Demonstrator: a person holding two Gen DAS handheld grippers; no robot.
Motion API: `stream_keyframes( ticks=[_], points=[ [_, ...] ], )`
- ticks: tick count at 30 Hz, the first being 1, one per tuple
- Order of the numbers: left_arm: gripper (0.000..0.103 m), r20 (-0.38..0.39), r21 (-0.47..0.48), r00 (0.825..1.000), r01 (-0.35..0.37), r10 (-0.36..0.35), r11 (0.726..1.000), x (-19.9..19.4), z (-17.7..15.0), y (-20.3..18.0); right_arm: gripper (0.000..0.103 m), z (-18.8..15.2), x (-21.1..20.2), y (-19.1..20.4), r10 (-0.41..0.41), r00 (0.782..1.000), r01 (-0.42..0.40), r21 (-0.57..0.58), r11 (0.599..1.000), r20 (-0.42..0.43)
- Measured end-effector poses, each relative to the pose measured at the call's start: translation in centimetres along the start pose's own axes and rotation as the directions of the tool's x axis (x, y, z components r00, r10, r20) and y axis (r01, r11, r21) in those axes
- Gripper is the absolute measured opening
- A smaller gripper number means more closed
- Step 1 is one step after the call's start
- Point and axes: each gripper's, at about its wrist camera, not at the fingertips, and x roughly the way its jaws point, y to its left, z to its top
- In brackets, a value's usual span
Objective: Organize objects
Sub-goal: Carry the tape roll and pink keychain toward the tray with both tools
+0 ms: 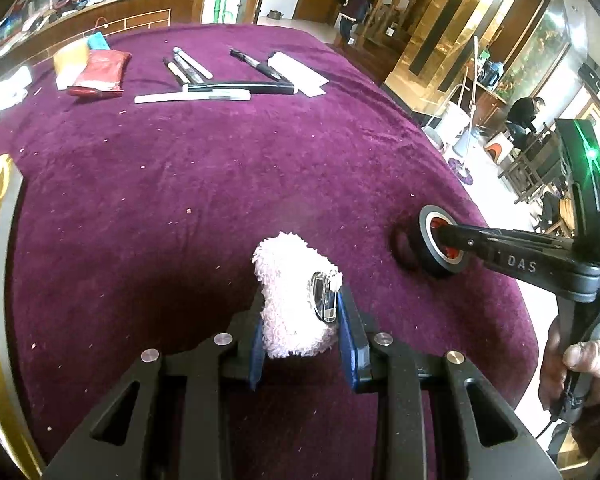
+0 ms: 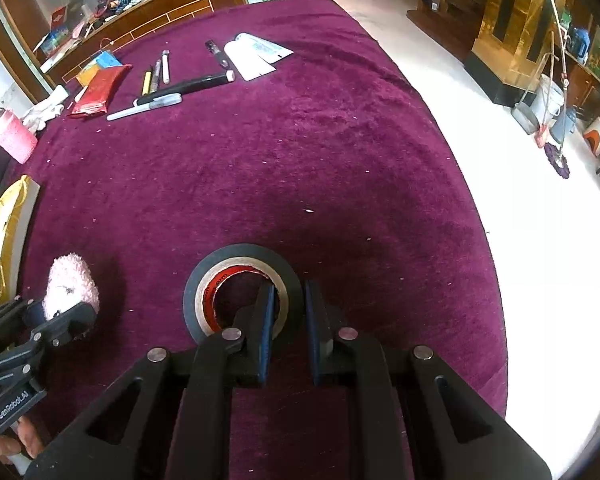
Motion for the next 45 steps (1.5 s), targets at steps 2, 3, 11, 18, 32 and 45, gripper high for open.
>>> stream_keyframes(
  ticks=[2, 3, 11, 18, 32, 45],
  points=[
    [0.026, 0.002, -0.006, 1.000, -0.002, 0.002, 1.000, -0.7, -0.3, 0.5, 0.012, 0.0, -0.1, 0.6, 0.004, 1.000, -0.004, -0.007, 1.000, 0.002],
    [0.026, 0.001, -0.010, 1.000, -0.002, 0.002, 1.000, -0.9, -0.4, 0.7, 0.012, 0.0, -0.2, 0.9, 0.006, 1.000, -0.006, -0.010, 1.000, 0.004],
    [0.026, -0.009, -0.045, 0.999, -0.036, 0.035, 0.998, -3.0, -1.7, 2.9, 0.012, 0.2, -0.6, 4.2, 0.038, 0.999, -0.038, -0.048, 0.998, 0.007],
    [0.026, 0.012, -0.065, 0.998, -0.068, 0.069, 0.996, -5.4, -2.5, 4.8, 0.012, 0.2, -1.1, 7.8, 0.076, 0.997, -0.075, -0.092, 0.993, 0.007],
    [0.027, 0.056, -0.124, 0.988, -0.135, 0.143, 0.983, -10.4, -4.4, 9.7, 0.012, -0.2, -2.5, 15.8, 0.156, 0.988, -0.151, -0.178, 0.972, 0.013],
    [0.027, 0.085, -0.196, 0.975, -0.185, 0.205, 0.963, -14.0, -6.5, 14.9, 0.012, -1.0, -3.2, 23.7, 0.224, 0.975, -0.213, -0.272, 0.938, 0.008]
  ],
)
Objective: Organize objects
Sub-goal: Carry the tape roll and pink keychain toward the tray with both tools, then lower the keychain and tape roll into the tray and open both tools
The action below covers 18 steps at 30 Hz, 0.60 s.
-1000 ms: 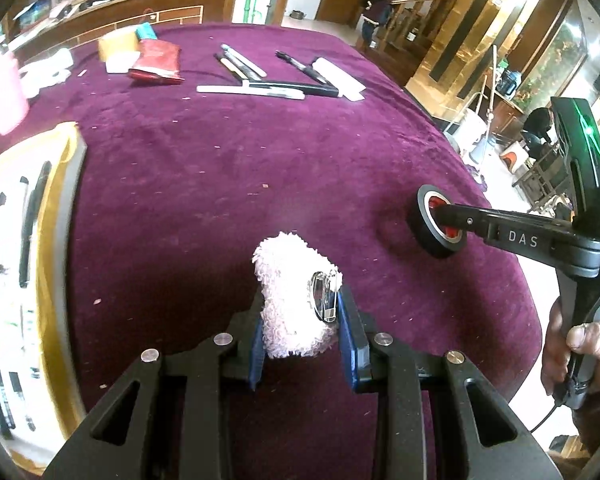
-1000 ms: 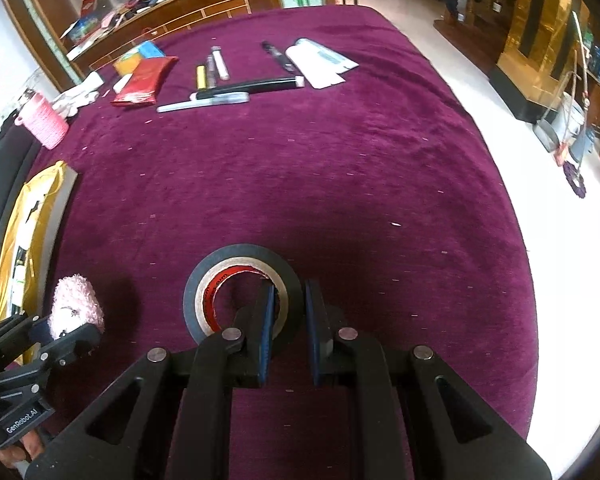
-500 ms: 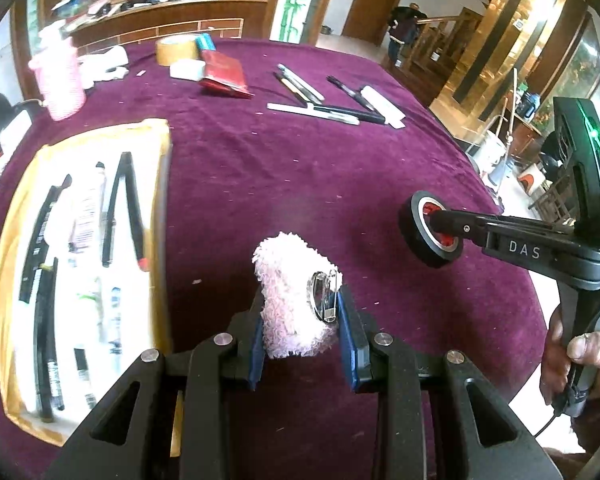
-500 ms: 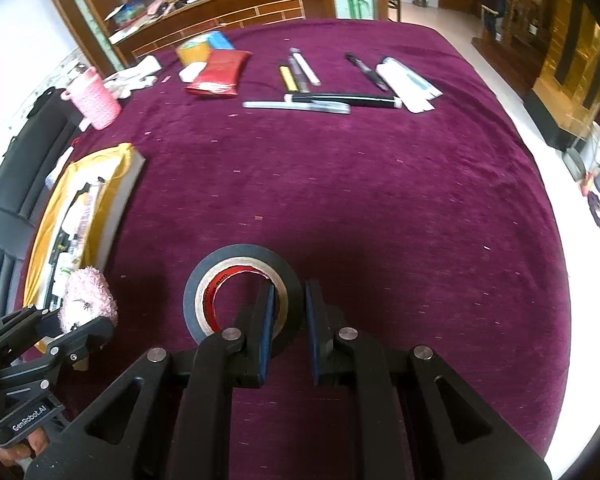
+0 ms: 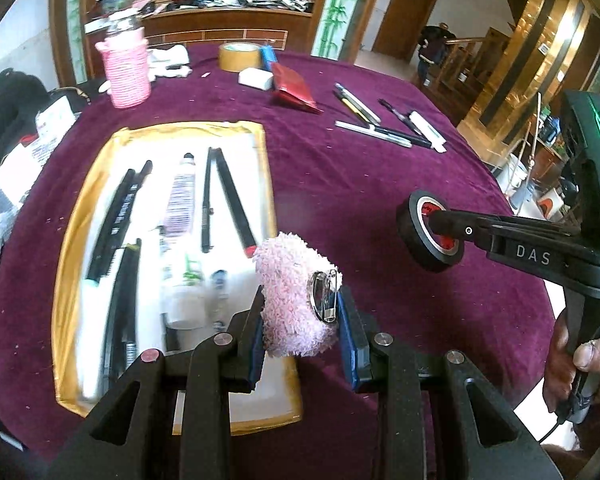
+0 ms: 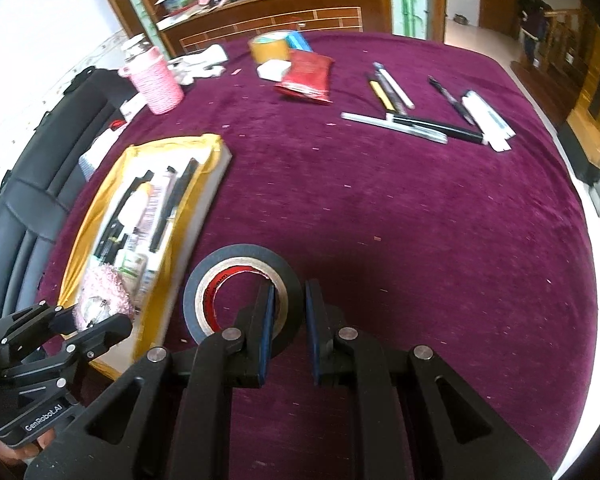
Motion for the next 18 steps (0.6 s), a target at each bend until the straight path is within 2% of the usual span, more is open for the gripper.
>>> stream_keyframes(
  ticks=[7, 14, 18],
  points=[
    [0.027, 0.002, -0.069, 0.999, -0.033, 0.033, 0.997, -0.8, -0.7, 4.6, 0.012, 0.6, 0.8, 3.5, 0.027, 1.000, -0.027, -0.046, 0.999, -0.006],
    [0.027, -0.027, -0.161, 0.998, -0.066, 0.062, 0.985, -0.7, -2.0, 9.6, 0.012, 0.7, 2.0, 6.6, 0.057, 0.998, -0.059, -0.077, 0.995, -0.028],
    [0.027, -0.047, -0.179, 0.996, -0.077, 0.070, 0.981, -0.1, -2.5, 11.2, 0.013, 0.5, 2.9, 8.4, 0.073, 0.996, -0.078, -0.099, 0.992, -0.047]
  ],
)
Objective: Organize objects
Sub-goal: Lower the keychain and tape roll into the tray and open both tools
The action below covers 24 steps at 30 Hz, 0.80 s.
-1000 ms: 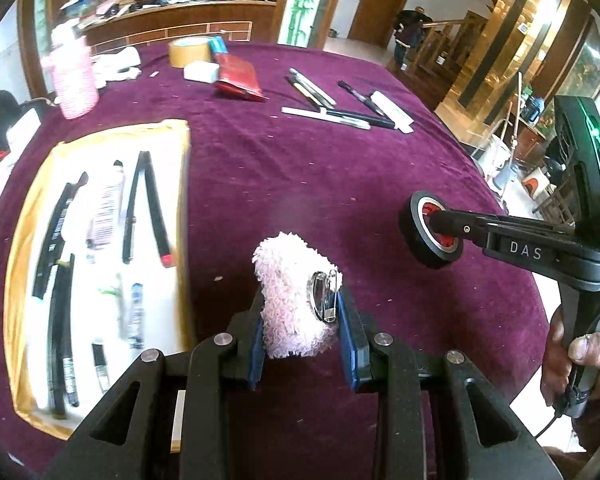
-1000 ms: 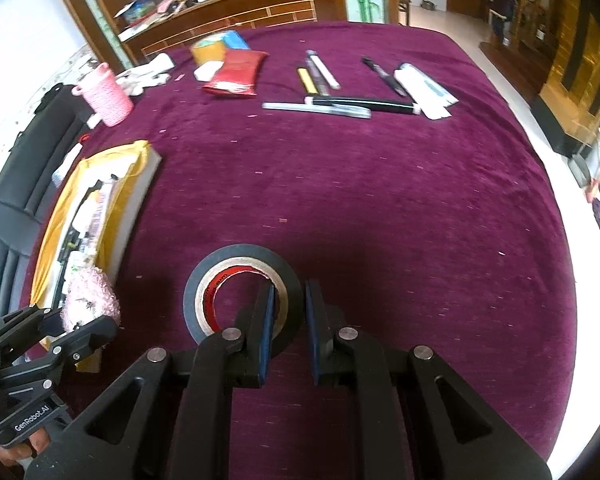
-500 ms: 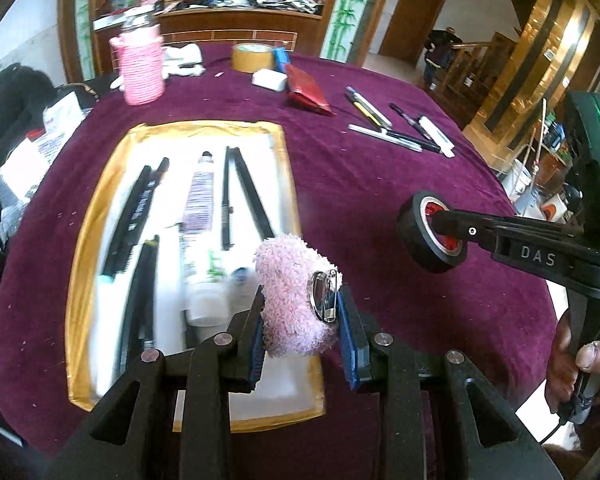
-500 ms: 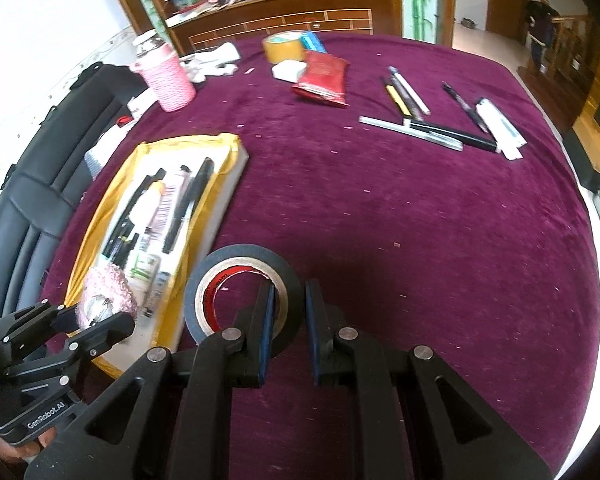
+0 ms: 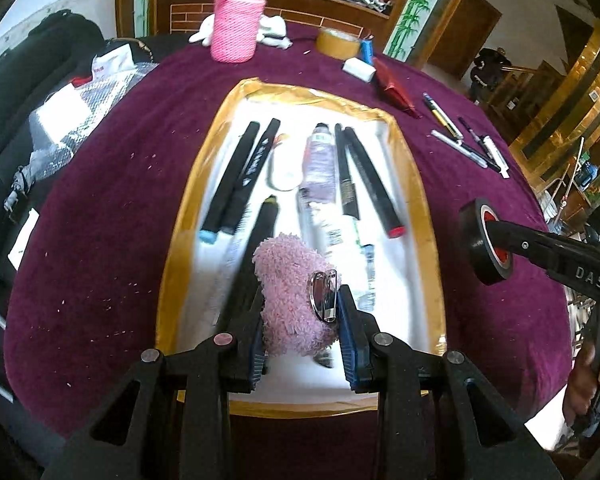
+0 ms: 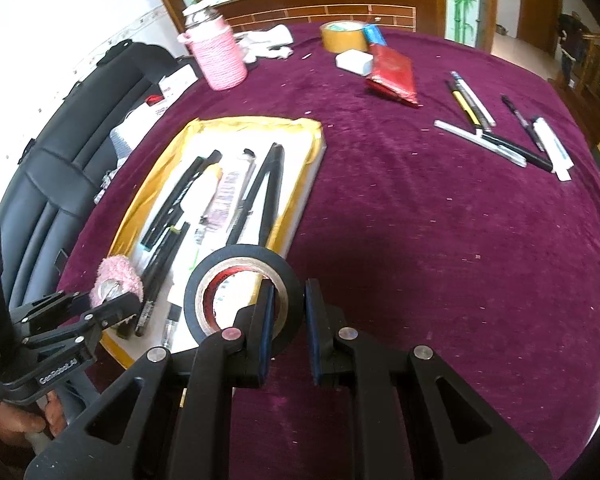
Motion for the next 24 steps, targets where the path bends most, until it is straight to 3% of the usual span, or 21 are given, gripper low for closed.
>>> stream_keyframes(
  ticks=[12, 24],
  points=[
    [0.027, -0.067, 0.014, 0.998, 0.020, -0.019, 1.000, 2.9, 0.1, 1.3, 0.013, -1.2, 3.0, 6.2, -0.001, 0.997, -0.013, -0.182, 0.983, -0.076],
    [0.027, -0.070, 0.076, 0.997, 0.022, -0.017, 0.997, 5.1, 2.3, 0.2, 0.013, -1.4, 5.4, 7.7, -0.064, 0.988, 0.022, -0.279, 0.960, -0.140]
  ],
)
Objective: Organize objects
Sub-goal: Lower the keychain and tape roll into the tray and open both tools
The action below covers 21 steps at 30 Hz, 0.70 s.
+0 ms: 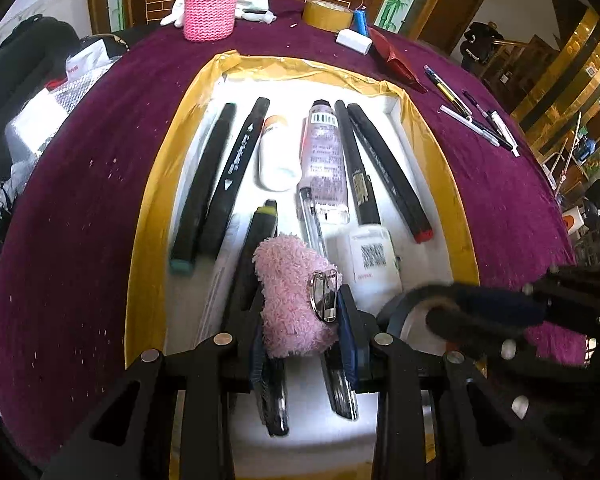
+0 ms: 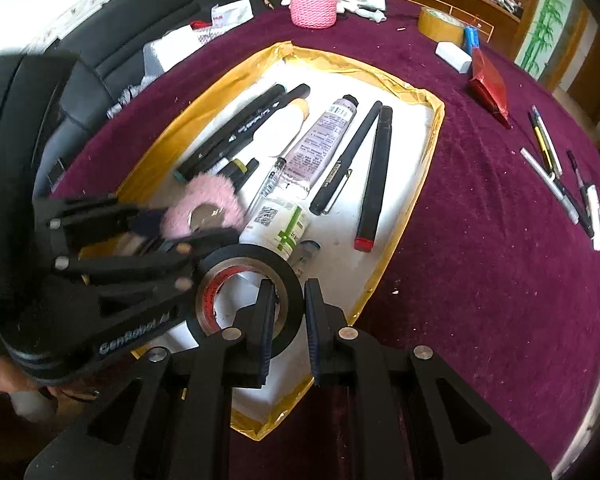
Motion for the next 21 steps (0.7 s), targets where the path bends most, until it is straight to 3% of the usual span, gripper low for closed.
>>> stream_keyframes(
  ticks=[15, 21],
  points=[
    [0.027, -0.004, 0.012, 1.000, 0.031, -0.030, 0.999, 0.8, 1.1, 0.3, 0.013, -1.8, 1.5, 2.4, 0.060, 0.993, -0.070, -0.099, 0.993, -0.102],
    [0.028, 0.001, 0.024, 1.000, 0.026, -0.026, 0.999, 0.8, 1.1, 0.1, 0.013, -1.5, 1.9, 1.9, 0.007, 0.996, -0.017, -0.102, 0.995, -0.094]
  ],
)
